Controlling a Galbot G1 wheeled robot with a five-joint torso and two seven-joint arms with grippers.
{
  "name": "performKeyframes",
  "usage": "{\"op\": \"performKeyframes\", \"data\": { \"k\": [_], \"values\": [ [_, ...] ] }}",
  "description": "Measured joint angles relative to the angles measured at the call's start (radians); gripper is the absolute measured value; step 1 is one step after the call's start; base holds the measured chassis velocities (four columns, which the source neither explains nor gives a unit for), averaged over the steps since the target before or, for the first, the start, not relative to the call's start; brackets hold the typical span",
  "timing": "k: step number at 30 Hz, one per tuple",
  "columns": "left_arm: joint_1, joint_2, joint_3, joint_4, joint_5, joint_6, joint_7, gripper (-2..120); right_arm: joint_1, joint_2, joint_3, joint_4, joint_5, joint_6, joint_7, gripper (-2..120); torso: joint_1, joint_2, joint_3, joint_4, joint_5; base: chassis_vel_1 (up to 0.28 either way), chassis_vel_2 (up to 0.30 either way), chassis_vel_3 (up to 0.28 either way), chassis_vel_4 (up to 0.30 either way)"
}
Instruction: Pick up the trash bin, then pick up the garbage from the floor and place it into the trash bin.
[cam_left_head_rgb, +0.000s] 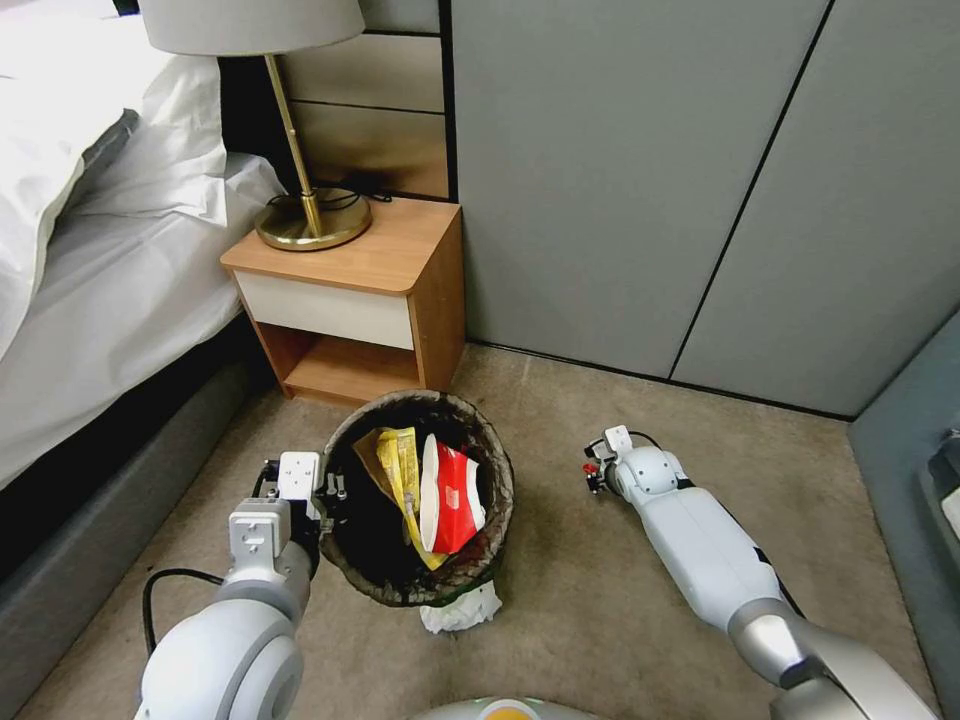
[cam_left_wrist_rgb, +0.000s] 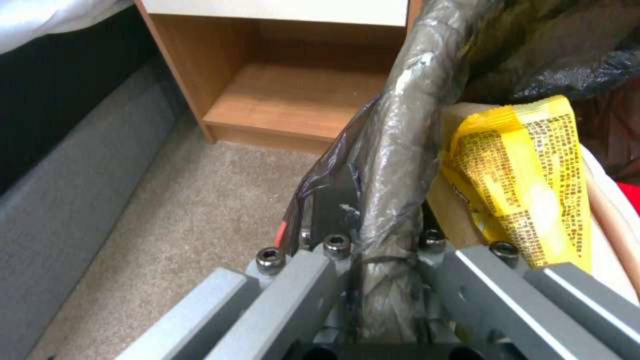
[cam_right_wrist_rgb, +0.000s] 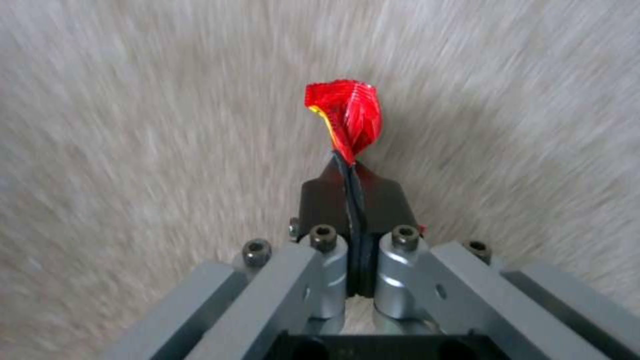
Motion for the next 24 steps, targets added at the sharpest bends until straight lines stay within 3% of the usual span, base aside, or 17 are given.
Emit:
{"op": "performKeyframes", "data": {
  "k": [4, 5, 7, 8, 9, 11, 12, 15, 24],
  "values": [
    [0.000, 0.004, -0.007, -0.002, -0.006, 0.009, -0.001, 0, -0.075, -0.059, 0.057, 0.257, 0.110, -0.019, 0.022, 0, 0.000, 0.000, 0.000, 0.0001, 0.0000, 0.000, 0.000, 0.000, 0.000],
    [0.000, 0.004, -0.007, -0.002, -0.006, 0.009, -0.001, 0, -0.075, -0.059, 0.057, 0.257, 0.110, -0.019, 0.022, 0, 0.000, 0.000, 0.000, 0.0001, 0.0000, 0.000, 0.000, 0.000, 0.000],
    [-0.001, 0.006, -0.008, -0.008, -0.017, 0.012, -0.002, 0, -0.164, -0.136, 0.101, 0.501, 0.249, -0.038, 0.031, 0, 0.000, 0.000, 0.000, 0.0003, 0.0002, 0.000, 0.000, 0.000, 0.000],
    [-0.001, 0.006, -0.008, -0.008, -0.017, 0.012, -0.002, 0, -0.164, -0.136, 0.101, 0.501, 0.249, -0.038, 0.031, 0, 0.000, 0.000, 0.000, 0.0003, 0.0002, 0.000, 0.000, 0.000, 0.000],
    [-0.003, 0.005, -0.008, -0.010, -0.018, 0.013, -0.006, 0, -0.214, -0.187, 0.128, 0.627, 0.324, -0.036, 0.032, 0, 0.000, 0.000, 0.000, -0.0003, 0.0002, 0.000, 0.000, 0.000, 0.000],
    [-0.005, 0.002, -0.004, -0.010, -0.019, 0.013, -0.011, 0, -0.272, -0.249, 0.173, 0.797, 0.405, -0.009, -0.005, 0, 0.000, 0.000, 0.000, -0.0008, -0.0004, 0.000, 0.000, 0.000, 0.000],
    [-0.005, 0.002, -0.004, -0.010, -0.019, 0.013, -0.011, 0, -0.272, -0.249, 0.173, 0.797, 0.405, -0.009, -0.005, 0, 0.000, 0.000, 0.000, -0.0008, -0.0004, 0.000, 0.000, 0.000, 0.000],
    [-0.004, -0.004, 0.006, -0.012, -0.014, 0.013, -0.013, 0, -0.358, -0.316, 0.246, 1.059, 0.460, 0.056, -0.102, 0, 0.000, 0.000, 0.000, -0.0004, 0.0000, 0.000, 0.000, 0.000, 0.000],
    [0.000, -0.003, 0.012, -0.018, -0.005, 0.014, -0.007, 0, -0.371, -0.345, 0.248, 1.362, 0.565, 0.162, -0.166, 0, 0.000, 0.000, 0.000, 0.0002, -0.0003, 0.000, 0.000, 0.000, 0.000]
  ]
}}
